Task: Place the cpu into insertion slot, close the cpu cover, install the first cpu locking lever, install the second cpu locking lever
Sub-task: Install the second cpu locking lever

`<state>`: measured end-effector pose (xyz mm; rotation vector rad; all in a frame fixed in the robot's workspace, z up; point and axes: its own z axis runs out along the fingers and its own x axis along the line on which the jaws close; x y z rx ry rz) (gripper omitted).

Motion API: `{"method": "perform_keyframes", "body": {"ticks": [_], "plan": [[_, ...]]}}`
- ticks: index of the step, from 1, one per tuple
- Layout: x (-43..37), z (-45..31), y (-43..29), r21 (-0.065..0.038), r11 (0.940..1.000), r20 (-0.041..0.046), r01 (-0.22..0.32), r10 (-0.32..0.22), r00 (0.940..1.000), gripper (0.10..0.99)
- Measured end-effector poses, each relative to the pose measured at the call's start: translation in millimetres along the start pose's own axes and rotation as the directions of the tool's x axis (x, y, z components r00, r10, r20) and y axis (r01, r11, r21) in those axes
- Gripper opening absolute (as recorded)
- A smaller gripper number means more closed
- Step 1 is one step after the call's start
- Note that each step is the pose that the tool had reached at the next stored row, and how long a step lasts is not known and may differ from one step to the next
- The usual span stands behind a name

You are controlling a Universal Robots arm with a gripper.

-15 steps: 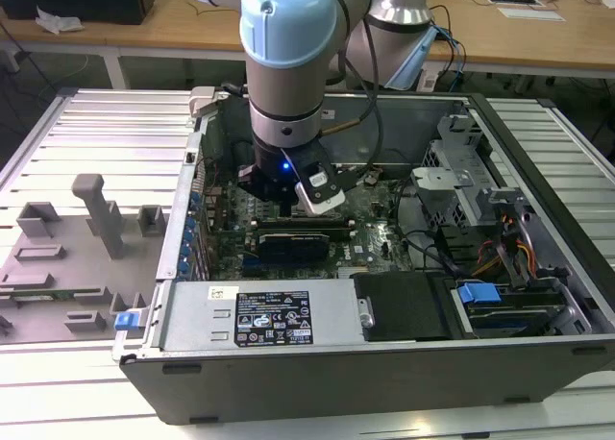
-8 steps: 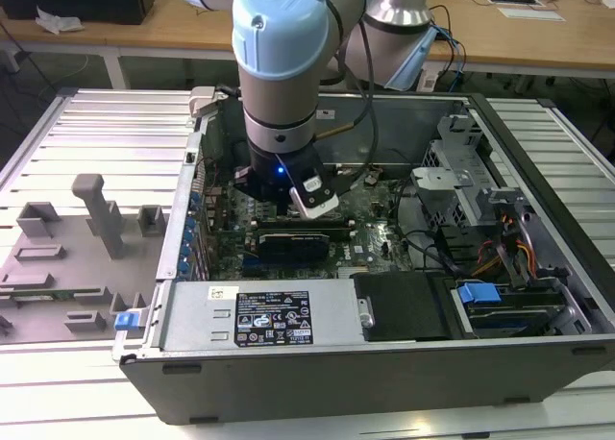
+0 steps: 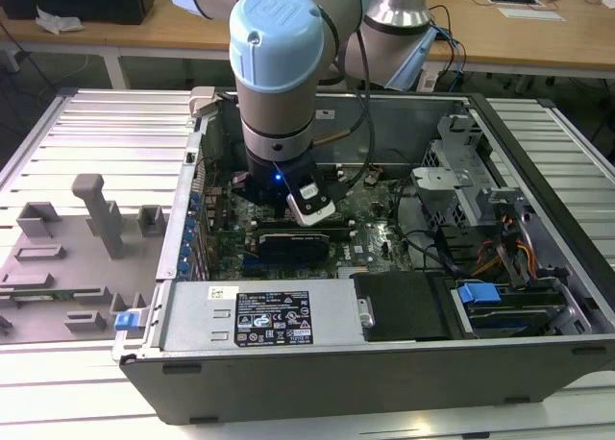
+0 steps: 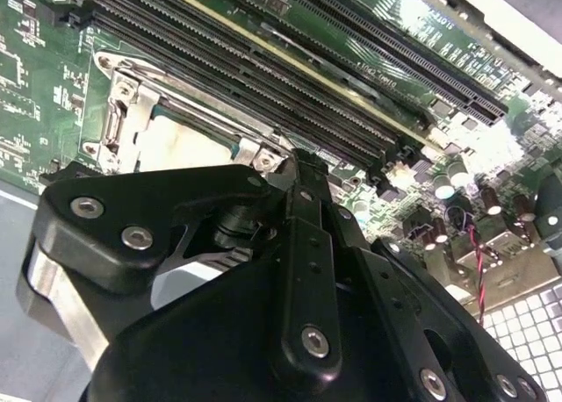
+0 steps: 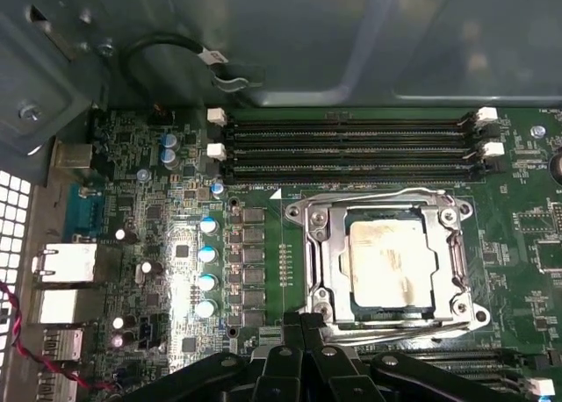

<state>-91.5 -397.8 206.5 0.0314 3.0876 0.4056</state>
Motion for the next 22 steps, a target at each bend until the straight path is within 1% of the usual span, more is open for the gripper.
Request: {"method": "perform_keyframes", "body": {"ticks": [4,5,8,13,15,17,21,22], "plan": [[-0.4,-2.0,-7.4,0.000,1.0000,-0.0002,0.000,0.000,1.0000,0.106],[-3.2,-1.9,-7.5,-0.005,1.0000,-0.0001,0.000,0.000,1.0000,0.106],[-7.4,-1.8,-7.5,-0.006,1.0000,-0.0003,0.000,0.000,1.0000,0.106],[-7.3,-0.6,-7.5,-0.009,1.0000,-0.0002,0.000,0.000,1.0000,0.106],[-6.1,1.0,-5.6,-0.010,1.0000,-0.0003,0.000,0.000,1.0000,0.106],[-3.0,2.6,-1.1,-0.010,1.0000,-0.0002,0.000,0.000,1.0000,0.106],[-0.1,4.6,0.0,-0.010,1.0000,0.0001,0.000,0.000,1.0000,0.106],[0.9,5.9,1.9,-0.010,1.0000,0.0001,0.000,0.000,1.0000,0.106]]}}
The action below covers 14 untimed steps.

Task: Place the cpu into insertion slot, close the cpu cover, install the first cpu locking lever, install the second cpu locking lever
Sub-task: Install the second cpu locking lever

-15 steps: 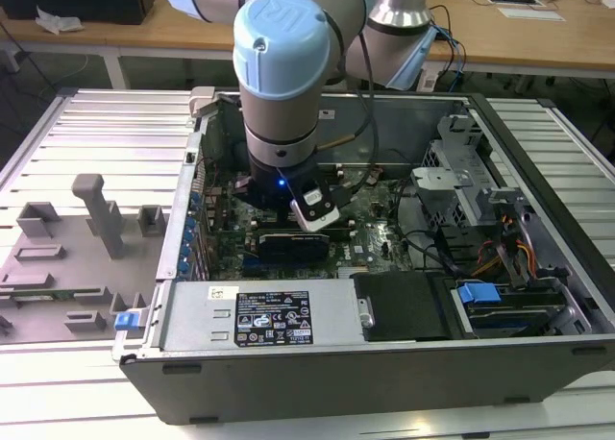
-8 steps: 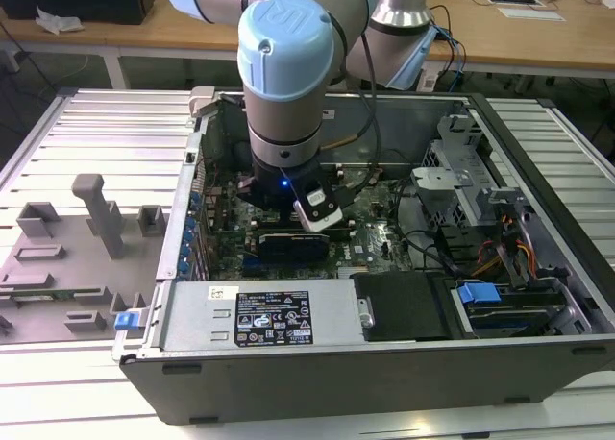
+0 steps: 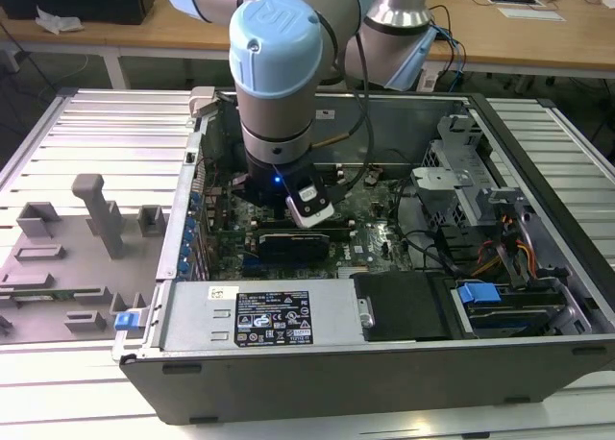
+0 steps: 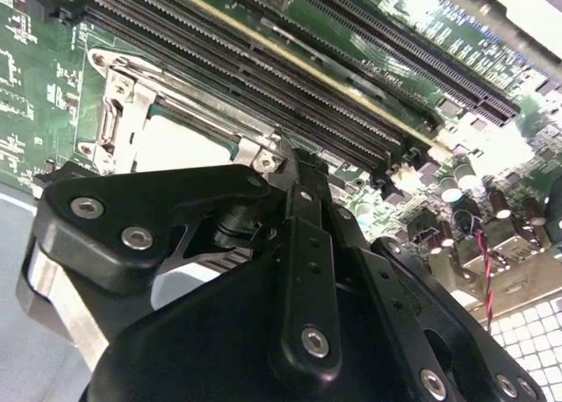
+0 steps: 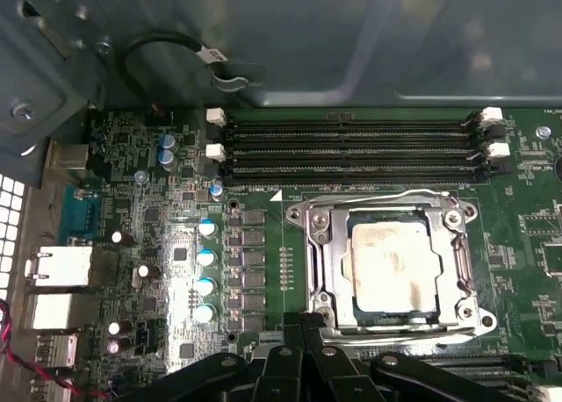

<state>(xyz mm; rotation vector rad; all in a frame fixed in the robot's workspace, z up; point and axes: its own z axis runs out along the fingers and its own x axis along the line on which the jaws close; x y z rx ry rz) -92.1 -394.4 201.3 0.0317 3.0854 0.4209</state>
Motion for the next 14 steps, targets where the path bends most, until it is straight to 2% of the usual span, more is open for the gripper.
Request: {"method": "perform_keyframes", "body": {"ticks": [1,10,13,14], "plan": [[0.5,1.7,3.4,0.000,1.0000,0.0000,0.000,0.000,1.0000,0.106],[2.1,4.7,2.9,0.000,1.0000,0.0000,0.000,0.000,1.0000,0.106],[2.0,-0.7,4.4,0.000,1.0000,-0.0001,0.000,0.000,1.0000,0.106],[1.9,-5.4,5.7,0.000,1.0000,0.0000,0.000,0.000,1.0000,0.106]]}}
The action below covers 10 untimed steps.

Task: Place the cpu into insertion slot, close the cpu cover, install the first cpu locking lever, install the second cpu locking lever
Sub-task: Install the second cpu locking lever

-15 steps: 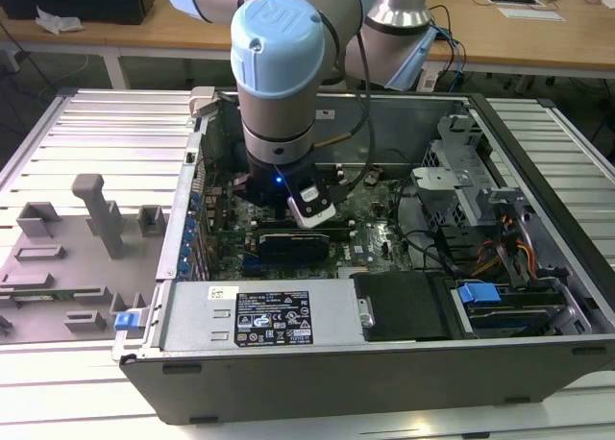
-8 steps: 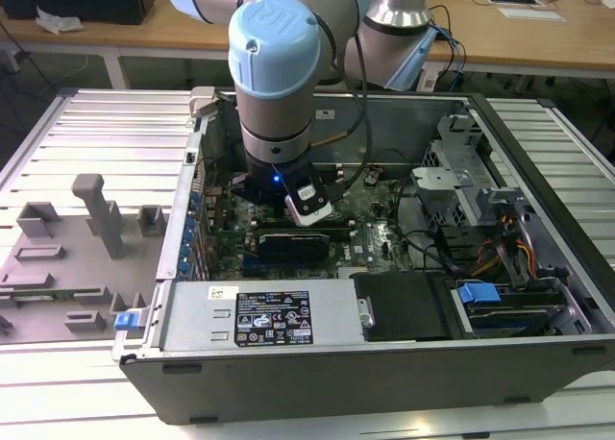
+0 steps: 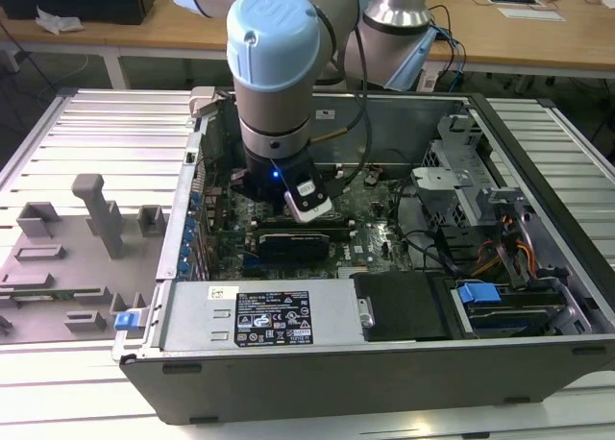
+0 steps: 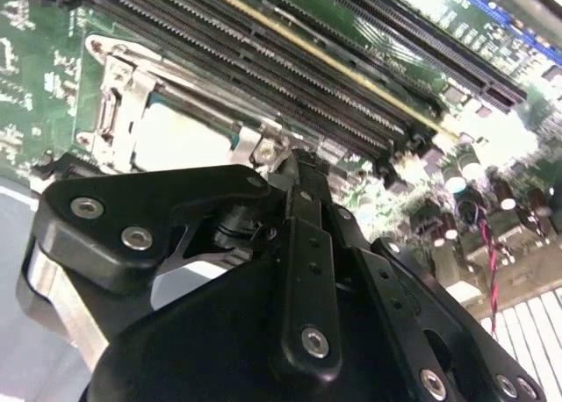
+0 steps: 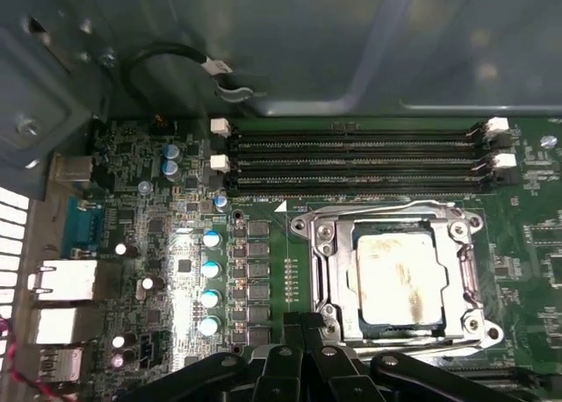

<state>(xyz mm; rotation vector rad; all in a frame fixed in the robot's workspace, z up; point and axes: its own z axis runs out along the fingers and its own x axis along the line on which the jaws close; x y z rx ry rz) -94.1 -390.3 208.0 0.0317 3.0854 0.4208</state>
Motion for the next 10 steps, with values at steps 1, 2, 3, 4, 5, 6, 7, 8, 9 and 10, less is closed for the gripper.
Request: {"method": "perform_keyframes", "body": {"ticks": [1,2,3,4,5,6,7,8,9,10], "plan": [[-0.1,-5.1,1.4,0.000,1.0000,0.0000,0.000,0.000,1.0000,0.106],[-0.2,-8.7,2.4,0.000,1.0000,0.0000,0.000,0.000,1.0000,0.106],[-0.4,-15.4,4.3,0.000,1.0000,0.0000,0.000,0.000,1.0000,0.106],[-0.5,-21.8,6.0,0.000,1.0000,-0.0001,0.000,0.000,1.0000,0.106],[-0.6,-24.7,6.9,0.000,1.0000,0.0000,0.000,0.000,1.0000,0.106],[-0.7,-27.2,7.6,0.000,1.0000,-0.0001,0.000,0.000,1.0000,0.106],[-0.8,-28.2,7.9,0.006,1.0000,0.0002,0.000,0.000,1.0000,0.106],[-0.8,-28.4,8.0,0.013,0.9999,0.0003,0.000,0.000,1.0000,0.106],[-1.3,-28.5,7.9,0.019,0.9998,0.0002,0.000,0.000,1.0000,0.106],[-2.9,-28.4,8.0,0.022,0.9998,-0.0003,0.000,0.000,1.0000,0.106]]}}
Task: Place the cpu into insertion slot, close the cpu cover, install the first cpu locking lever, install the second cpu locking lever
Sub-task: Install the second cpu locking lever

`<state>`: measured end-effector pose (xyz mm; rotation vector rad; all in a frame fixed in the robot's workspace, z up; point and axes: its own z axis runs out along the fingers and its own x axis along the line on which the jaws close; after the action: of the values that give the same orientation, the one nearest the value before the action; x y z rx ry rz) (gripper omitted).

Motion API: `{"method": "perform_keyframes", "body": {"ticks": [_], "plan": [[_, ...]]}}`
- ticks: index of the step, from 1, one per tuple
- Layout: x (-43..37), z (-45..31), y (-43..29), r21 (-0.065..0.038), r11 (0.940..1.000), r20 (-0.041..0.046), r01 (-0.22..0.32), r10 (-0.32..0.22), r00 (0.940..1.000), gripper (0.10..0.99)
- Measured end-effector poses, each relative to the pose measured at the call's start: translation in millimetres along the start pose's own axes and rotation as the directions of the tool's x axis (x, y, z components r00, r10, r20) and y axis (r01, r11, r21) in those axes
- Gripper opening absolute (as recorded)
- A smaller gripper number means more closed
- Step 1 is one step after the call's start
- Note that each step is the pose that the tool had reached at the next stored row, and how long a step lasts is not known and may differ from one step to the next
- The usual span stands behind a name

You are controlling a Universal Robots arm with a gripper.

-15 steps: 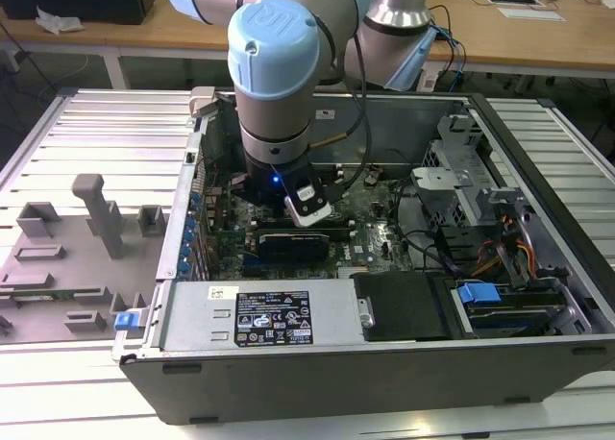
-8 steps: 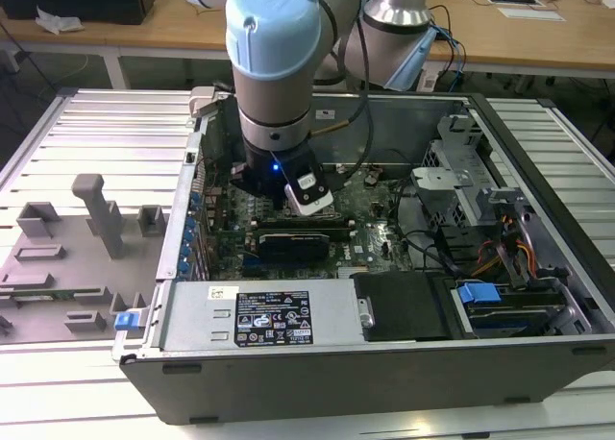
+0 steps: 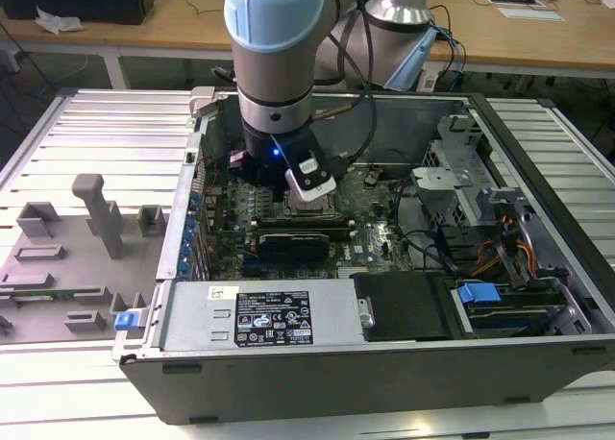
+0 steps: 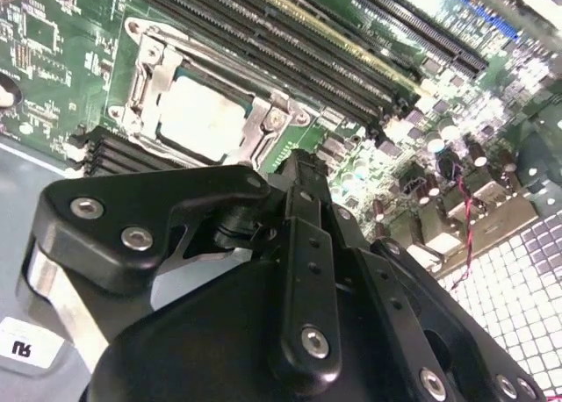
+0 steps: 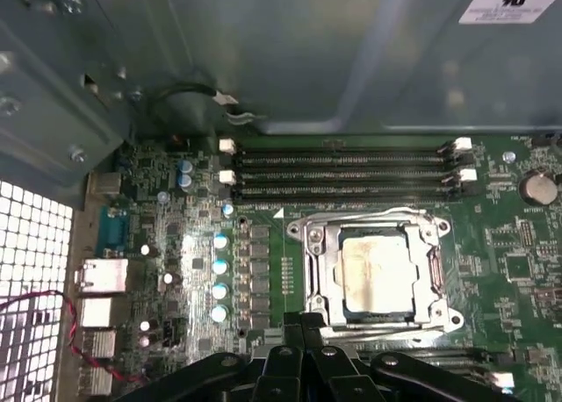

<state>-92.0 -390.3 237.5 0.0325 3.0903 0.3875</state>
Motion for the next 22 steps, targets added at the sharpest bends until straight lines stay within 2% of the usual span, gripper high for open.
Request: {"method": "perform_keyframes", "body": {"ticks": [2,3,4,5,9,10,12,14,15,16,17,18,19,21,22], "plan": [[-6.5,0.2,0.1,0.002,1.0000,-0.0044,-0.002,0.002,1.0000,0.106],[-16.7,0.4,0.3,0.003,1.0000,-0.0120,-0.004,0.004,0.9999,0.106],[-34.6,1.0,0.6,0.009,0.9999,-0.0259,-0.008,0.008,0.9996,0.106],[-43.1,1.3,1.1,0.026,0.9996,-0.0333,-0.011,0.012,0.9994,0.106],[-48.1,2.6,5.8,0.061,0.9981,-0.0394,-0.011,0.014,0.9991,0.106],[-49.5,3.6,9.5,0.082,0.9966,-0.0408,-0.011,0.015,0.9991,0.106],[-49.9,7.0,22.5,0.126,0.9919,-0.0401,-0.010,0.015,0.9991,0.106],[-49.7,9.2,31.1,0.145,0.9894,-0.0395,-0.009,0.015,0.9991,0.106],[-49.5,10.6,35.8,0.160,0.9871,-0.0387,-0.009,0.015,0.9991,0.106],[-49.4,11.6,39.2,0.180,0.9836,-0.0374,-0.008,0.015,0.9992,0.106],[-49.4,12.3,41.2,0.196,0.9806,-0.0361,-0.008,0.015,0.9992,0.106],[-49.3,13.1,44.1,0.220,0.9754,-0.0306,-0.007,0.014,0.9994,0.106],[-48.9,13.7,45.7,0.232,0.9727,-0.0215,-0.006,0.012,0.9997,0.106],[-48.4,13.8,46.0,0.234,0.9722,-0.0118,-0.005,0.008,0.9999,0.106],[-47.6,13.9,46.0,0.234,0.9723,-0.0039,-0.003,0.004,1.0000,0.106]]}}
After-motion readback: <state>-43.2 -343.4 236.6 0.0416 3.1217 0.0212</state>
